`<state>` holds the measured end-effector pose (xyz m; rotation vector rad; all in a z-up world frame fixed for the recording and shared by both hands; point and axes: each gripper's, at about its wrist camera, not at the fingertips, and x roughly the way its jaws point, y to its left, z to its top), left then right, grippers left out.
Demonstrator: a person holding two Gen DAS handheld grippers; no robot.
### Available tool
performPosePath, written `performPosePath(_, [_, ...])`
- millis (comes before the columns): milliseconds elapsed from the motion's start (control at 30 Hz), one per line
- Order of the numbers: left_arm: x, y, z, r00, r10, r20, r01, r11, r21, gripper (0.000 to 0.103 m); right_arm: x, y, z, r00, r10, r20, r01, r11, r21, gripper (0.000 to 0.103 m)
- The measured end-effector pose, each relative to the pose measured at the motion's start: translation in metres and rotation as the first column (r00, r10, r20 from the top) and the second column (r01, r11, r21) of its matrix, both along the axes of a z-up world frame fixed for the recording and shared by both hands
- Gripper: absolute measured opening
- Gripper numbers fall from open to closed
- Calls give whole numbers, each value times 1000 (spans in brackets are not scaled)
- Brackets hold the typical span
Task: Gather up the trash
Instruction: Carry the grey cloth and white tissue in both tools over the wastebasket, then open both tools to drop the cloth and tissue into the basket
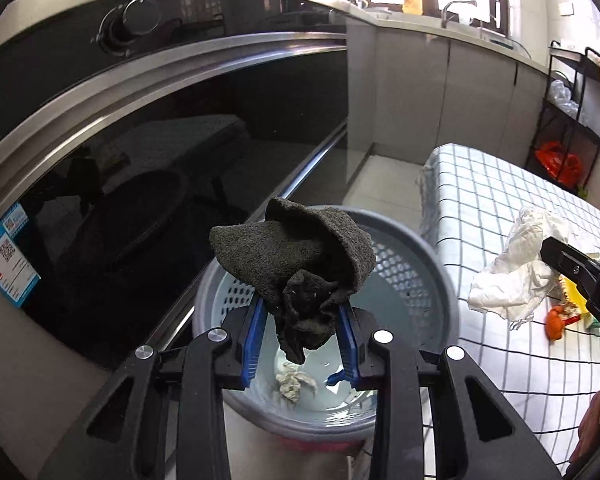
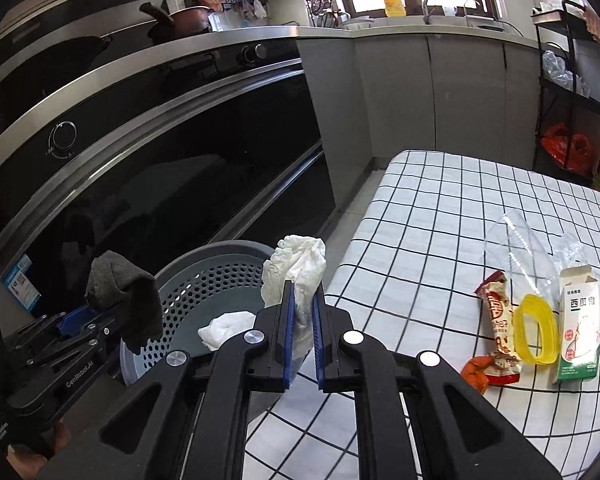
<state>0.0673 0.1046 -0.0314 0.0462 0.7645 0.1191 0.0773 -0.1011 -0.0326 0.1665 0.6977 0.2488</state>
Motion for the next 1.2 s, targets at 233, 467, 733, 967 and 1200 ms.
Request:
performPosePath(233, [11,26,-13,998,31,-47,-31,999,-13,32,13,40,-10,999,46,-11,-46,997,-67,8])
performPosePath(467, [21,37,-23,996,38,-82,-39,999,-14,32,22,72,-20,997,70,-25,-72,988,-133,8])
performPosePath(733, [27,39,-31,992,29,-125,-32,999,-22,32,35,88,-30,996,80,-45,-86,984,-153,9])
performPosePath(967, [33,45,-36,986,24,-166,-34,998,-60,33,47,95,-41,993,95,-76,-107,980,-166,9])
performPosePath(1200, [28,44,-35,986,23,-165,-31,998,-50,37,49,93,-44,993,96,-73,-107,980,-165,10])
